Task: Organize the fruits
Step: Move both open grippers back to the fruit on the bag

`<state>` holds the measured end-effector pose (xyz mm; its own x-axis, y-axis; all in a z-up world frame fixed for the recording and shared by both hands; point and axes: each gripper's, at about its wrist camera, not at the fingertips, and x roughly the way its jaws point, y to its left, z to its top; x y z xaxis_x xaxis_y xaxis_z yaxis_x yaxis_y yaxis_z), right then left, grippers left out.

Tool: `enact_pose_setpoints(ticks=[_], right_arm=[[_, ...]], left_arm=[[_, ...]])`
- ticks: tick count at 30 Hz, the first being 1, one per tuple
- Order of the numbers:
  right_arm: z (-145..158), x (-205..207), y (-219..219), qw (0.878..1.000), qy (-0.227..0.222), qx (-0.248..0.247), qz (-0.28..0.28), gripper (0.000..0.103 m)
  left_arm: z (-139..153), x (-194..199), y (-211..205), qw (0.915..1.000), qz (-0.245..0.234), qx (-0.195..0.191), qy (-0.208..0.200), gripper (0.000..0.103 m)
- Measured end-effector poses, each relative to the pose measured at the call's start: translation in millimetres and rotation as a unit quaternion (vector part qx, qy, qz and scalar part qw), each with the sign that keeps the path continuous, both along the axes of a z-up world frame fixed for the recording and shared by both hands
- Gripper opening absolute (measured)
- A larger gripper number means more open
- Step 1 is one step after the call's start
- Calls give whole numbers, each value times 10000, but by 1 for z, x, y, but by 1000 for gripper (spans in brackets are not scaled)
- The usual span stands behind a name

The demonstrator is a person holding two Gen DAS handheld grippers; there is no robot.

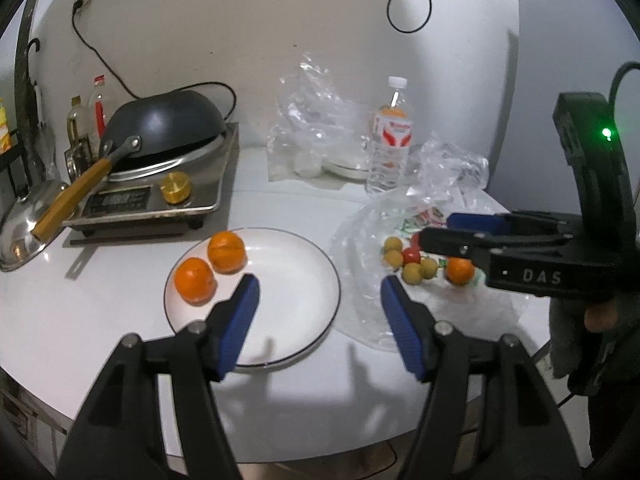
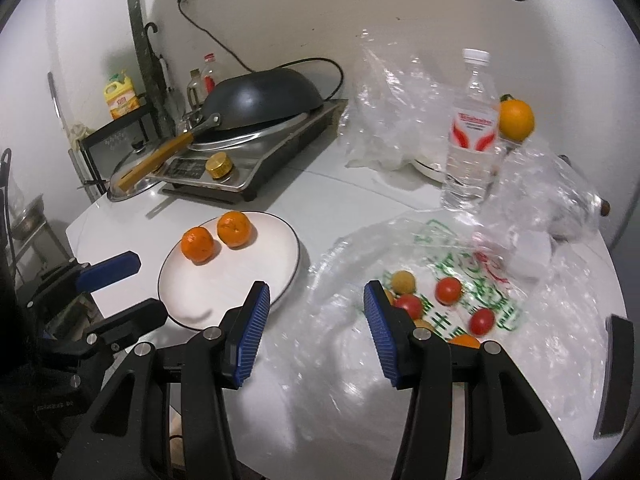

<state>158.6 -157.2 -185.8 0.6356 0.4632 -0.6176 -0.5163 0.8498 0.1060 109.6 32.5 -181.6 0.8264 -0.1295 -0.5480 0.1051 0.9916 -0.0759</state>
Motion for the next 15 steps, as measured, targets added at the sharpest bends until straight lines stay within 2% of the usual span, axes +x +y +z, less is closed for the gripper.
enact_pose_setpoints(ticks=[15], right_arm=[[-8,-11,-57,9993,-14,169,-326,52]], left_arm=[[5,4,-47,9991,-346,232,69,65]])
